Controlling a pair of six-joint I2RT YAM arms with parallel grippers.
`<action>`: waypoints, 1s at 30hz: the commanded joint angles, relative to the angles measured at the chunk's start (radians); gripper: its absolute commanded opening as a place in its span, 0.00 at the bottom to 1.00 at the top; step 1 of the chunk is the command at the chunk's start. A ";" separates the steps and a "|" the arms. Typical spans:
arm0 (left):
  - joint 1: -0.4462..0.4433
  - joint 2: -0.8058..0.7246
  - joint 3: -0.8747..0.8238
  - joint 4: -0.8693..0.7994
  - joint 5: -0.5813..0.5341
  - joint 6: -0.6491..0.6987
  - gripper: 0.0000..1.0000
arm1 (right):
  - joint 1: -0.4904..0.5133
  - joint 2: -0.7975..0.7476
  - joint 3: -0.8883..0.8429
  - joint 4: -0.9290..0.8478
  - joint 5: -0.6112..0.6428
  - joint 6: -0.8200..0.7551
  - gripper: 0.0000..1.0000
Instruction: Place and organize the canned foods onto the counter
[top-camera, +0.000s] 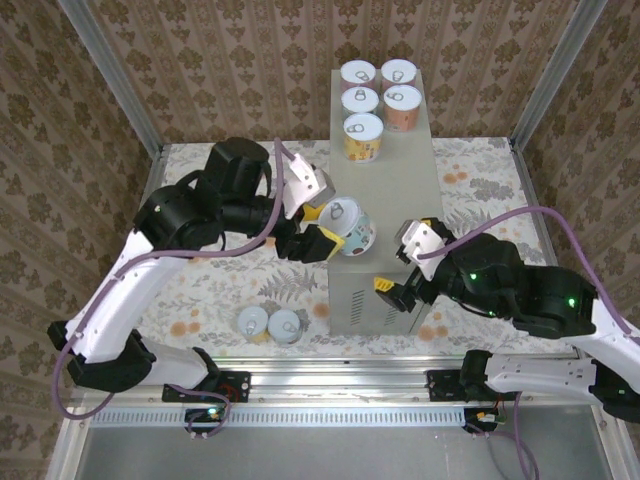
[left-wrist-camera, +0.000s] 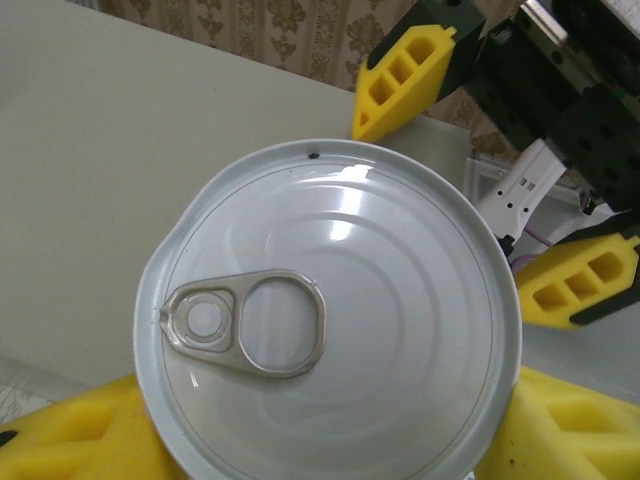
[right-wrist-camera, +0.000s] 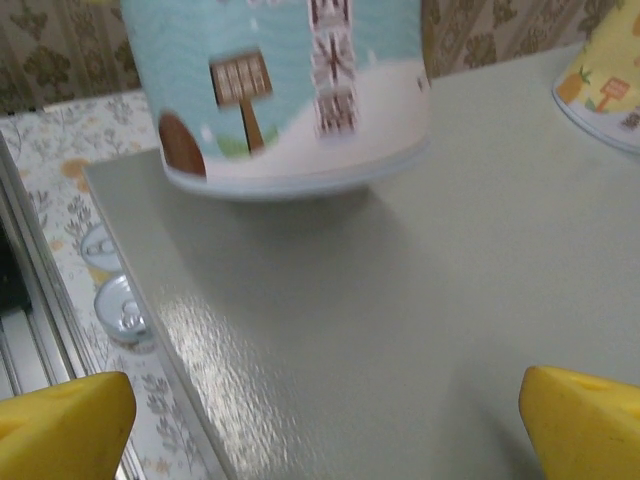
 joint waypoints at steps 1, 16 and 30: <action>-0.020 0.000 0.055 0.092 0.036 0.034 0.57 | 0.004 -0.004 -0.030 0.186 -0.016 -0.014 1.00; -0.057 0.126 0.140 0.057 -0.010 0.076 0.57 | 0.003 0.013 -0.041 0.248 0.039 0.010 1.00; -0.064 0.182 0.176 0.077 -0.002 0.085 0.67 | -0.024 0.027 -0.089 0.291 0.127 0.029 0.99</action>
